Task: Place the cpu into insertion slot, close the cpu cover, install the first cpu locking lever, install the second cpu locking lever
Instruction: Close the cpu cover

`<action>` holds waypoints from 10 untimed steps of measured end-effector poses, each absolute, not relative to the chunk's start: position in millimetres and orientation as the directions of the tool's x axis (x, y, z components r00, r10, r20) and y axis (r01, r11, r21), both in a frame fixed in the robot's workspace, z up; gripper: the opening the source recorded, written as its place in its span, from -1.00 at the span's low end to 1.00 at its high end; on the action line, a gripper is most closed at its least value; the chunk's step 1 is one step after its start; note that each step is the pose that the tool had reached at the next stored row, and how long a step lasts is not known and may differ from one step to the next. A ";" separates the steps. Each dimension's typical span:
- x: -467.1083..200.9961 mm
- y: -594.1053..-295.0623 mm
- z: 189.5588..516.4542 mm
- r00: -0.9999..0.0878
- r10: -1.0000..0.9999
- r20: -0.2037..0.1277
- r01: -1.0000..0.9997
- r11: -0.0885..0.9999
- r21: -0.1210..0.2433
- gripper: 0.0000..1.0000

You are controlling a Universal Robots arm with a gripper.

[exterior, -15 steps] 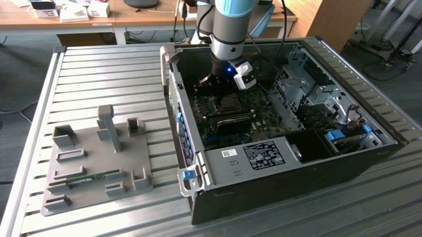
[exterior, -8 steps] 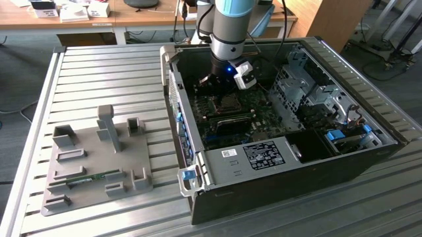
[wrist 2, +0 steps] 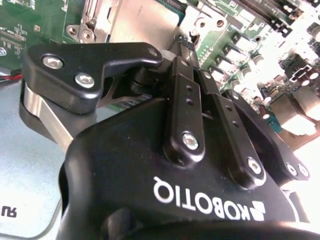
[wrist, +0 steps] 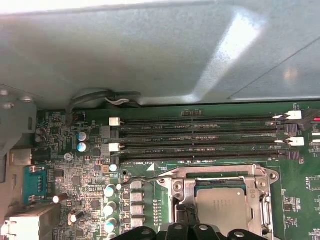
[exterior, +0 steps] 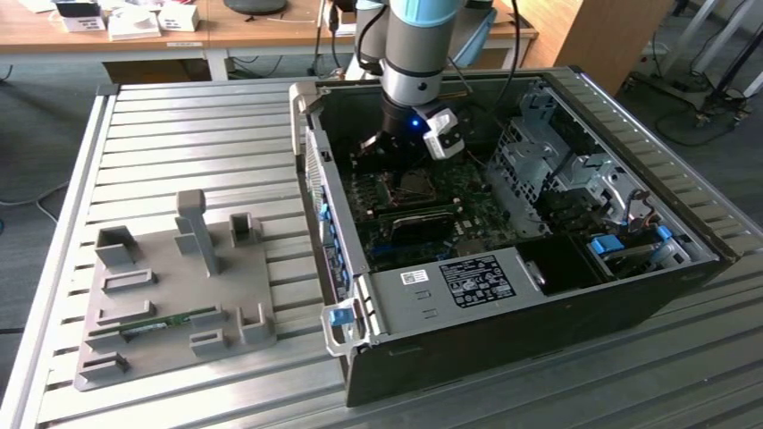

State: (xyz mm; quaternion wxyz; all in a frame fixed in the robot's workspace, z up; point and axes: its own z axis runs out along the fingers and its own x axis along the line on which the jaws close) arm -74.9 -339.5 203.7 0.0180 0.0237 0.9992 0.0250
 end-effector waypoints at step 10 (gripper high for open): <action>-74.9 -339.5 215.2 -0.998 0.048 -0.035 0.046 0.998 0.051 -0.79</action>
